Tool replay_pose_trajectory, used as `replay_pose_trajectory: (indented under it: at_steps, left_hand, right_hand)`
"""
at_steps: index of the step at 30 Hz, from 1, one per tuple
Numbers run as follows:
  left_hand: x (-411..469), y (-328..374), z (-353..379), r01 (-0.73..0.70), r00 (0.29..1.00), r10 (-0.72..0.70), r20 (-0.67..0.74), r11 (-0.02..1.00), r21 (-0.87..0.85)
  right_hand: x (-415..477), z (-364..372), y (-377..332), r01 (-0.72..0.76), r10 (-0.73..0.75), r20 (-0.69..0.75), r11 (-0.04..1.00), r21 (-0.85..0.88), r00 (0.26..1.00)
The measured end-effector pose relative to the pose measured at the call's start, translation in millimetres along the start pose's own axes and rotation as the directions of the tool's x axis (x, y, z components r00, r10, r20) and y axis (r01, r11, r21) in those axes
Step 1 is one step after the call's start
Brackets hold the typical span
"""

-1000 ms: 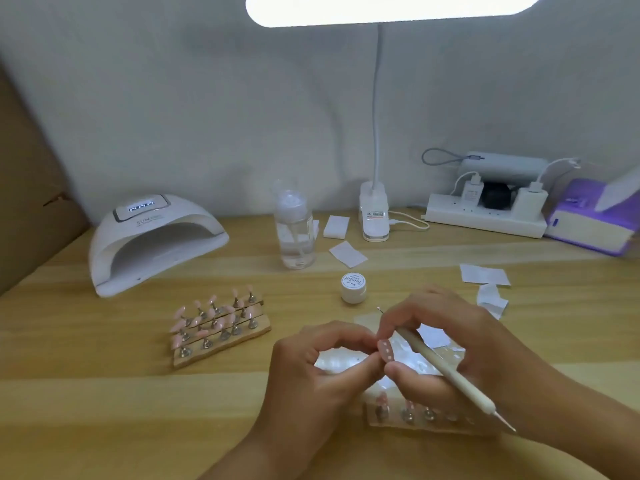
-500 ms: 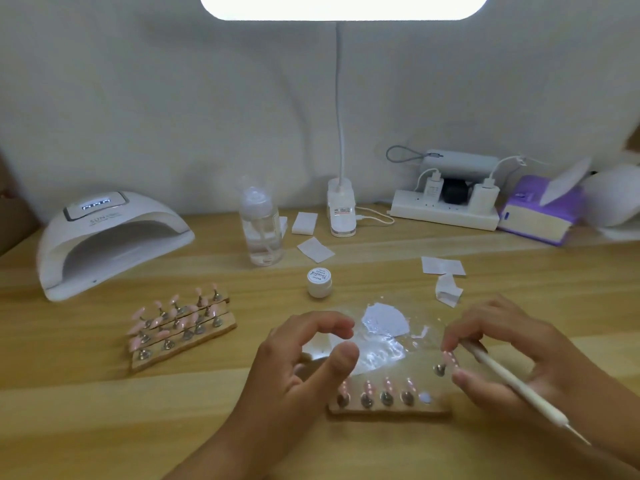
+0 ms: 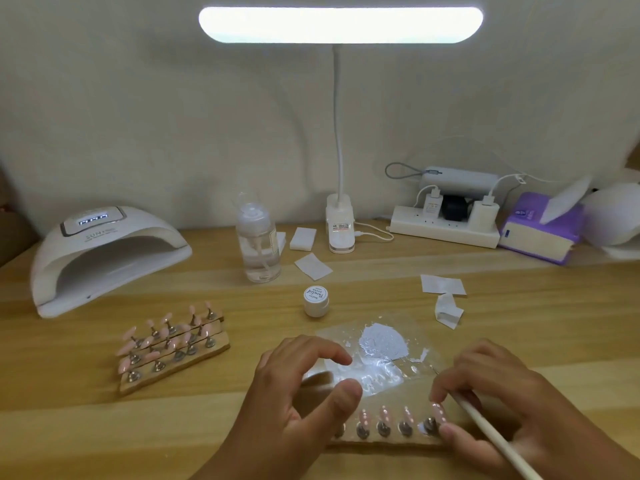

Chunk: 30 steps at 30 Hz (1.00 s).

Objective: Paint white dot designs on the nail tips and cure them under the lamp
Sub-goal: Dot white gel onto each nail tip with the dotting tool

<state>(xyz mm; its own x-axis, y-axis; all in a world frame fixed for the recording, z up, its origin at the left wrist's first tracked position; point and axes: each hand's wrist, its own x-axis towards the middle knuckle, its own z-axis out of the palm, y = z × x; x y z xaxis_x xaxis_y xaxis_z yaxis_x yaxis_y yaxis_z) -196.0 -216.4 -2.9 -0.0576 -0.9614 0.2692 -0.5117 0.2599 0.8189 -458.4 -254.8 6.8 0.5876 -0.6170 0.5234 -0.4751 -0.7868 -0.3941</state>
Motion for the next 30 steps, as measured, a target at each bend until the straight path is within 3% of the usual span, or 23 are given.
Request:
replay_pose_trajectory:
  at_steps: [13,17,22,26,30]
  left_hand:
    - [0.3,1.1,-0.5,0.003,1.000,-0.003,0.008,1.000,0.010]
    - [1.0,0.4,-0.2,-0.001,1.000,0.001,0.021,1.000,0.006]
    - [0.8,2.6,-0.7,-0.021,0.999,0.021,0.028,1.000,-0.008]
    - [-0.7,6.8,-2.6,-0.052,0.999,0.051,0.020,0.996,0.069]
    - [-6.0,10.2,-1.2,-0.089,0.994,0.070,0.080,0.958,0.271]
  right_hand:
    - [-0.8,4.0,-1.3,-0.014,0.014,0.023,1.000,0.002,1.000]
    - [-0.9,1.4,-1.9,-0.072,0.071,0.019,0.995,0.068,0.997]
    - [-3.2,-3.8,1.4,-0.157,0.159,-0.056,0.987,0.028,0.986]
    - [3.6,-14.7,11.2,-0.244,0.231,-0.096,0.957,-0.156,0.968]
    - [22.8,-12.5,25.0,-0.090,0.084,-0.033,0.910,-0.405,0.996]
